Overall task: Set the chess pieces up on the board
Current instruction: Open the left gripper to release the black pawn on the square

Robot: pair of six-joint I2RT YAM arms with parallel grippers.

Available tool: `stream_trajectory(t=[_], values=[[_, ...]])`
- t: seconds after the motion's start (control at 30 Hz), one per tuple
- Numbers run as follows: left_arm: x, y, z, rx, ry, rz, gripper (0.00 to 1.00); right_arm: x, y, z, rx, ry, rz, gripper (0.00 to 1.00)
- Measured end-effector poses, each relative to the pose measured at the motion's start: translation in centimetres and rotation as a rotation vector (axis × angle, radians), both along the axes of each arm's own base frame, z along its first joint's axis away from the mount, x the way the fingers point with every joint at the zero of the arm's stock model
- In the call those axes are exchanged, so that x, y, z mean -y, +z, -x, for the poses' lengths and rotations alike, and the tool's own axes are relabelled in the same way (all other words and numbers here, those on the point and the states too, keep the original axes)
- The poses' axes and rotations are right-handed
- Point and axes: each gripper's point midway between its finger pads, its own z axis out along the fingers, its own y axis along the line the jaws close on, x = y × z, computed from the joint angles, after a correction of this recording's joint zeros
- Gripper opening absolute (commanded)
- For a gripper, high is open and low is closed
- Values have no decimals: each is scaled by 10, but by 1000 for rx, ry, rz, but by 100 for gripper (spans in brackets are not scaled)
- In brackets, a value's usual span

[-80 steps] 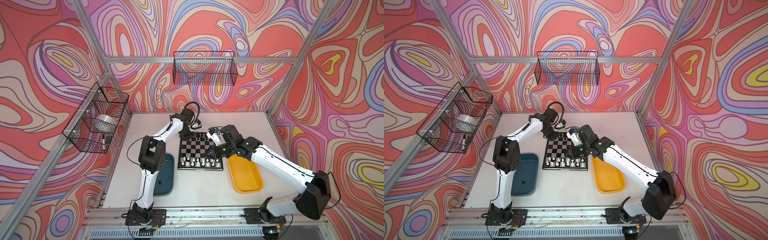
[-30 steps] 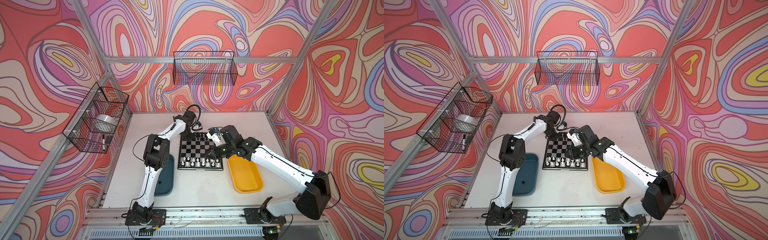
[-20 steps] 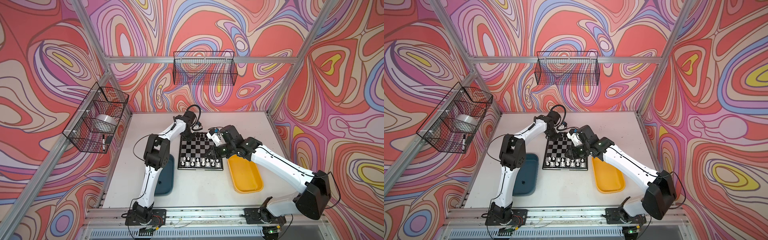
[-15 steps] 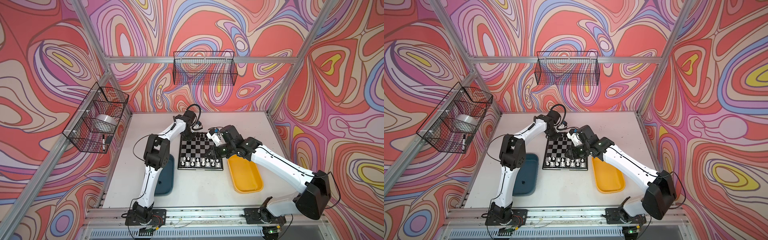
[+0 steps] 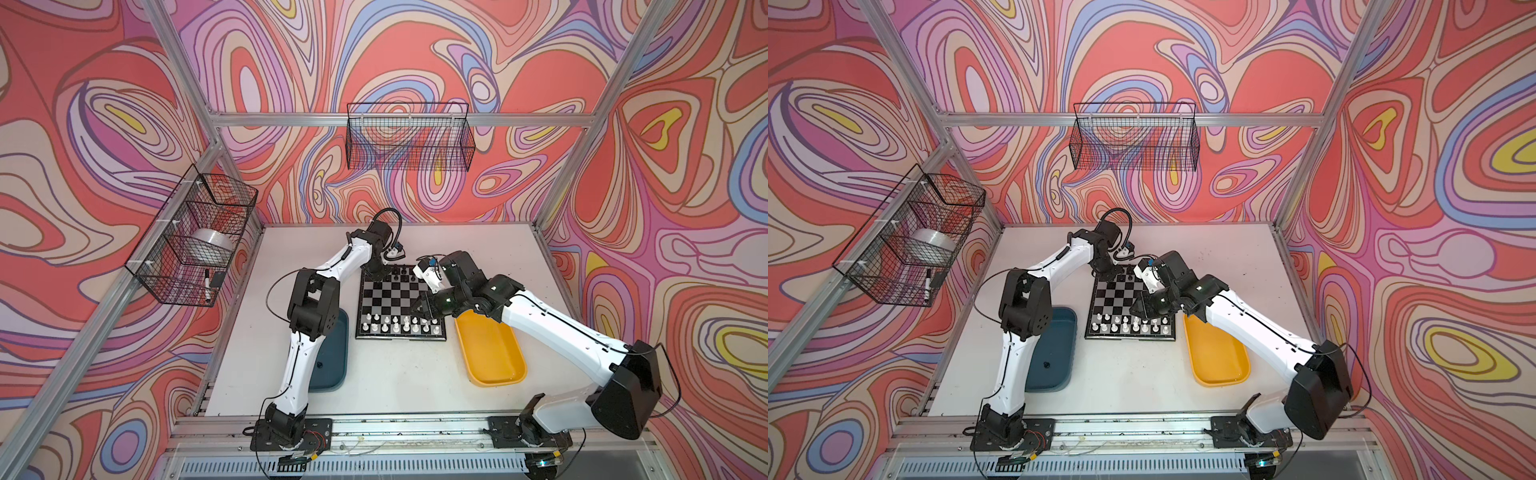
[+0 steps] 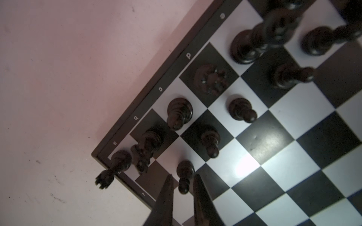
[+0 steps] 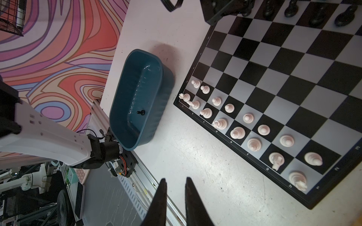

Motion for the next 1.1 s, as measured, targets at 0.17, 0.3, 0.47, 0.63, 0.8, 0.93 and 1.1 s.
stream_trajectory(t=[0.17, 0.3, 0.47, 0.63, 0.8, 0.93, 1.1], values=[[0, 0, 0, 0, 0, 0, 24, 0, 0, 0, 2, 0, -1, 18], [0, 0, 0, 0, 0, 0, 26, 0, 0, 0, 2, 0, 0, 18], [0, 0, 0, 0, 0, 0, 27, 0, 0, 0, 2, -1, 0, 18], [-1, -3, 3, -11, 0, -2, 28, 0, 0, -1, 3, -1, 0, 18], [-1, -3, 7, -20, 1, 2, 28, 0, 0, -1, 5, -4, 3, 19], [-1, 1, 9, -18, 3, 10, 29, 1, -1, -2, 7, -7, 6, 20], [0, 7, 9, -11, 8, 21, 29, 1, -1, -2, 9, -10, 8, 20]])
